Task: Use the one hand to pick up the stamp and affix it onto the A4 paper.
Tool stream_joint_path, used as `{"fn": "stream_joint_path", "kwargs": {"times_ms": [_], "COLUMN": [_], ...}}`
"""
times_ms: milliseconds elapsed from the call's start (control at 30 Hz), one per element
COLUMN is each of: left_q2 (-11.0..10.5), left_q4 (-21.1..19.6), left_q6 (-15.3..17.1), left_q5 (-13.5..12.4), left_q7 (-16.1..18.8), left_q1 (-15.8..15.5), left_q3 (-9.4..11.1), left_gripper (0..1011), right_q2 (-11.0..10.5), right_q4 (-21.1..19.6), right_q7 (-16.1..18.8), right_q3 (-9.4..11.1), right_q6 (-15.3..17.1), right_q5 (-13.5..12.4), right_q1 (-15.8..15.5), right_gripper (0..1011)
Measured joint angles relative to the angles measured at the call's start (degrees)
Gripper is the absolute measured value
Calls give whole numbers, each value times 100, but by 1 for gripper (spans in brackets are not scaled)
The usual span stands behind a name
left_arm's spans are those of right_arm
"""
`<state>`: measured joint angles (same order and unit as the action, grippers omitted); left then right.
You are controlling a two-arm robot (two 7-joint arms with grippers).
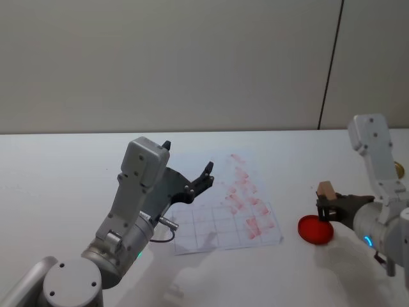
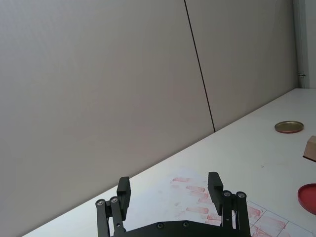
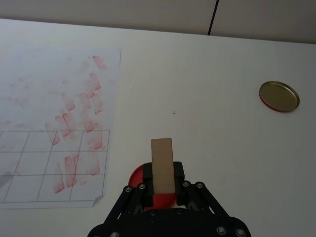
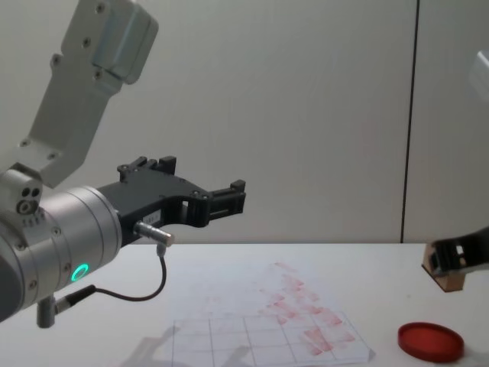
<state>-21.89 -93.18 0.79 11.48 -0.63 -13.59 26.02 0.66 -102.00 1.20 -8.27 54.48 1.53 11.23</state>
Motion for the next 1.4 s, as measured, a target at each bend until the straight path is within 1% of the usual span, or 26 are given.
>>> {"fn": "stream_joint_path", "kwargs": {"times_ms": [133,167,233,467,667,800,1000,1100,1167,1200,1233,1300,1400], "left_q2": [0,0,0,0,0,0,0,0,0,0,0,0,0], "left_q4": [0,0,0,0,0,0,0,0,0,0,0,0,0], "left_q6": [0,0,0,0,0,0,0,0,0,0,0,0,0], "left_q5": [0,0,0,0,0,0,0,0,0,0,0,0,0], "left_q7": [0,0,0,0,0,0,0,0,0,0,0,0,0], "left_q1": [0,0,0,0,0,0,0,0,0,0,0,0,0], "left_q3": [0,0,0,0,0,0,0,0,0,0,0,0,0], "left_gripper": [993,993,993,993,993,993,993,993,993,993,993,993,993], "right_q2": [-127,-127,-204,-316,-371,-382,-386,-383,-380,-379,-376,-372,-365], "right_q4": [-6,-6,-6,67,217,345,636,734,814,838,890,928,976], "right_q7": [270,270,444,822,1079,1184,1368,1412,1442,1456,1476,1488,1511], "right_q3": [0,0,-5,-16,-18,-18,-16,-11,-5,-3,3,8,23], "right_q6": [90,90,134,216,241,241,192,159,129,115,93,71,22], "right_q5": [160,160,246,378,427,440,463,463,463,462,458,451,427], "right_q1": [21,21,48,97,151,196,313,351,383,393,414,429,451], "right_gripper": [216,216,216,216,216,216,217,259,359,359,420,464,566]}}
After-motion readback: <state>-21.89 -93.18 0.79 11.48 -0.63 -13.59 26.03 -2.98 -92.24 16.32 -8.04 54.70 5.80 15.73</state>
